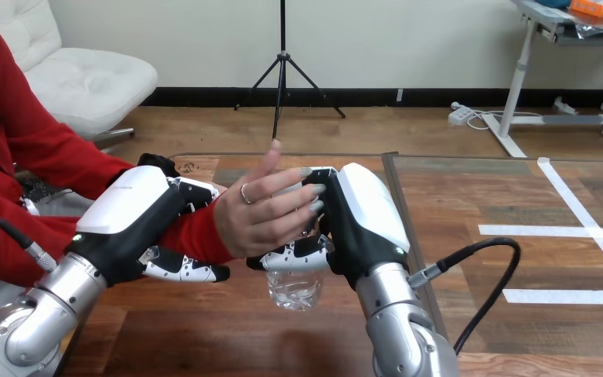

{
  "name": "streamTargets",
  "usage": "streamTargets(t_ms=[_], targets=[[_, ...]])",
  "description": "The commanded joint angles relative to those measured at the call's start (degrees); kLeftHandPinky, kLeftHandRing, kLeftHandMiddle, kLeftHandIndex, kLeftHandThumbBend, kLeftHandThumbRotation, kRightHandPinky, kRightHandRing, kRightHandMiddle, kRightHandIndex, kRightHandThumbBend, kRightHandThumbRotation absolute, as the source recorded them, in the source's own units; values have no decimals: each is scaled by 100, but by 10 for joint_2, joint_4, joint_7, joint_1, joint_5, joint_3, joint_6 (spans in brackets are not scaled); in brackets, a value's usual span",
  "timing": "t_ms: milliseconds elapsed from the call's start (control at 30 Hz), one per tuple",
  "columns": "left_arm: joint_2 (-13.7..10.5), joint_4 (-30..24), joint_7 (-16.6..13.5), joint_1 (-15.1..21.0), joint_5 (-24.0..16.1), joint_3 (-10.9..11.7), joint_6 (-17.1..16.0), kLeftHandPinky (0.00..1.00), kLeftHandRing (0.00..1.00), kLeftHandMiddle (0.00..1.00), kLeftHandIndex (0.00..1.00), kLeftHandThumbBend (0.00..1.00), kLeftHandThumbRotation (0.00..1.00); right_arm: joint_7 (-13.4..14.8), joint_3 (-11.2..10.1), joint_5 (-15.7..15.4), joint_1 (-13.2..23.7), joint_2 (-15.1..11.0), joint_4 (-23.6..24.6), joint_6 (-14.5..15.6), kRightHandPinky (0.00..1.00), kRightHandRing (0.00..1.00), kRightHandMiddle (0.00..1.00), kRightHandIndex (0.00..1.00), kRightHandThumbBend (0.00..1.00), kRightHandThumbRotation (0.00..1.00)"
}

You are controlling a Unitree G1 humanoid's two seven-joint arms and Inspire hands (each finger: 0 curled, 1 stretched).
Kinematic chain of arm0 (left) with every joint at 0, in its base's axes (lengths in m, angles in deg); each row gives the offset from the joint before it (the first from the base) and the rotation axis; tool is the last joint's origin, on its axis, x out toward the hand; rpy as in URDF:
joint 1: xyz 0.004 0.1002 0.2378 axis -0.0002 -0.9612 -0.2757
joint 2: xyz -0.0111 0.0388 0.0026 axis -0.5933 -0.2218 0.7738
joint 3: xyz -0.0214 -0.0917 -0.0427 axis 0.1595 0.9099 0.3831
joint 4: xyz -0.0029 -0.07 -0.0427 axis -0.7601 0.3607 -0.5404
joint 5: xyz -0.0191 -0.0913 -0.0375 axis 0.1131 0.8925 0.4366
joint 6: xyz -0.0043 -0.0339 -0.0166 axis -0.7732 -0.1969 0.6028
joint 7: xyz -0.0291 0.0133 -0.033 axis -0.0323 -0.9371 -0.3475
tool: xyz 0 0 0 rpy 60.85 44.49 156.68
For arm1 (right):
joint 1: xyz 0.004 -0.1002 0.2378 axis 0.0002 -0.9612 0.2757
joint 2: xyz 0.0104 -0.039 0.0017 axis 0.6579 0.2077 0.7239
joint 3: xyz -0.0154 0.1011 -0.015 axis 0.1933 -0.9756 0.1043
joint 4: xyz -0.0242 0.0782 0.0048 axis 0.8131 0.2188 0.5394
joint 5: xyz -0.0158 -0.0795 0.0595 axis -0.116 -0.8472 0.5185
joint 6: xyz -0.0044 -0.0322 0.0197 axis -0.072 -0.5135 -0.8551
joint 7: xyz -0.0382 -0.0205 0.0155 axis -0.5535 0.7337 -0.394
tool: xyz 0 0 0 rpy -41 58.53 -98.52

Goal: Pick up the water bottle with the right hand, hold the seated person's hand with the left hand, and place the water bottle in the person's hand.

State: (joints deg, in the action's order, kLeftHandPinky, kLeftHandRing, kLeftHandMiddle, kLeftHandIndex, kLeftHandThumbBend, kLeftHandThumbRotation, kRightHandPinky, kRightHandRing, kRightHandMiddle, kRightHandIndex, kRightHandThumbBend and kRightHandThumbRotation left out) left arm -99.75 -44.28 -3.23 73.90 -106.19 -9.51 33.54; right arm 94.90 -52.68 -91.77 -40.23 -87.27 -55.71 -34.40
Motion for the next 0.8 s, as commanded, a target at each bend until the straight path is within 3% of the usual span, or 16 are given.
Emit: streamTargets(t_ms=[0, 767], targets=[[38, -25, 3, 48, 37, 8, -51, 28, 35, 44, 47, 73, 11, -2, 4, -18, 33, 9, 87, -1, 35, 40, 46, 48, 87, 0], [40, -24, 19, 45, 38, 18, -51, 28, 35, 44, 46, 73, 10, -2, 7, -23, 28, 9, 92, 5, 36, 40, 46, 48, 88, 0]])
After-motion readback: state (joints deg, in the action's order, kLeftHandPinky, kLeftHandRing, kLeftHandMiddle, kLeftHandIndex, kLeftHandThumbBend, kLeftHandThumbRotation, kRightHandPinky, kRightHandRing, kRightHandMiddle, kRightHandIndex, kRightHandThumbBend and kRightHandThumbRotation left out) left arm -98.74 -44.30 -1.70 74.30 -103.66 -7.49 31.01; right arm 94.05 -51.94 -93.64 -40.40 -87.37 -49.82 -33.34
